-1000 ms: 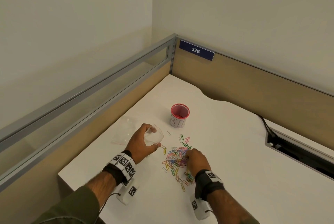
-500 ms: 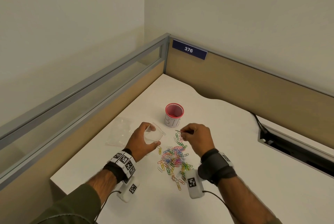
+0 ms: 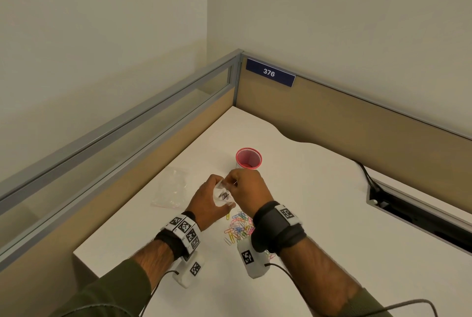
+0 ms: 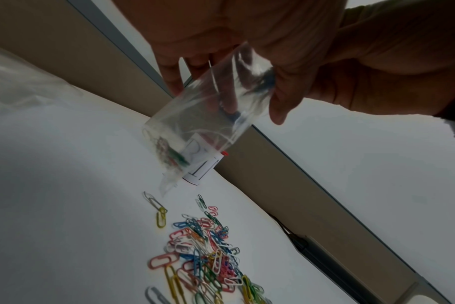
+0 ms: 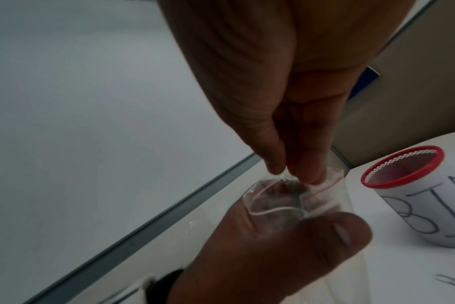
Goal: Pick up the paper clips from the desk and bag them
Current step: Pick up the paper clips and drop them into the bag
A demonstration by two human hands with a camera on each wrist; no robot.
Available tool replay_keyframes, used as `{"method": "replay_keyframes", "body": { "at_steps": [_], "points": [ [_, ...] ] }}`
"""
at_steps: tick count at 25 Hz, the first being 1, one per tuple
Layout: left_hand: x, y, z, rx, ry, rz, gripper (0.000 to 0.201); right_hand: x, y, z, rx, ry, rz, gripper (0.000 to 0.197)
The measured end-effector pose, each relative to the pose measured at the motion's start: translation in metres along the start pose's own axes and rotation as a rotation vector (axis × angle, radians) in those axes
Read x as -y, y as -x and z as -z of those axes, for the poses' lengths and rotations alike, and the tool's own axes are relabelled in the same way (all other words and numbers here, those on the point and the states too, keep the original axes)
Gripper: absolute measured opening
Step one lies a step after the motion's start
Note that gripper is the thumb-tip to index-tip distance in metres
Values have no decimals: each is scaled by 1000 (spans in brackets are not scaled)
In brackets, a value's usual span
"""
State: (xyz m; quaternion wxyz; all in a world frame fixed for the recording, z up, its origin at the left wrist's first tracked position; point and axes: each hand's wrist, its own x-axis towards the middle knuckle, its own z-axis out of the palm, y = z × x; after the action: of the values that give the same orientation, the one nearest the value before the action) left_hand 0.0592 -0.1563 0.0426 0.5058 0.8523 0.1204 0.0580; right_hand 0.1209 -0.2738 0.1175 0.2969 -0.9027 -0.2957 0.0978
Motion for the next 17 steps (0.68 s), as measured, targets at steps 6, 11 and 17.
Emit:
{"method": "replay_keyframes", "body": {
  "at_steps": [6, 11, 17],
  "points": [
    [9, 7, 16, -34, 18, -33, 48, -51, -2, 13, -158, 23, -74, 23],
    [23, 18, 35, -71, 25, 3, 50, -138, -3, -9, 218, 288, -334, 45],
    [30, 19, 44, -101, 30, 30, 50, -148, -6, -47, 409, 344, -237, 70]
  ]
}}
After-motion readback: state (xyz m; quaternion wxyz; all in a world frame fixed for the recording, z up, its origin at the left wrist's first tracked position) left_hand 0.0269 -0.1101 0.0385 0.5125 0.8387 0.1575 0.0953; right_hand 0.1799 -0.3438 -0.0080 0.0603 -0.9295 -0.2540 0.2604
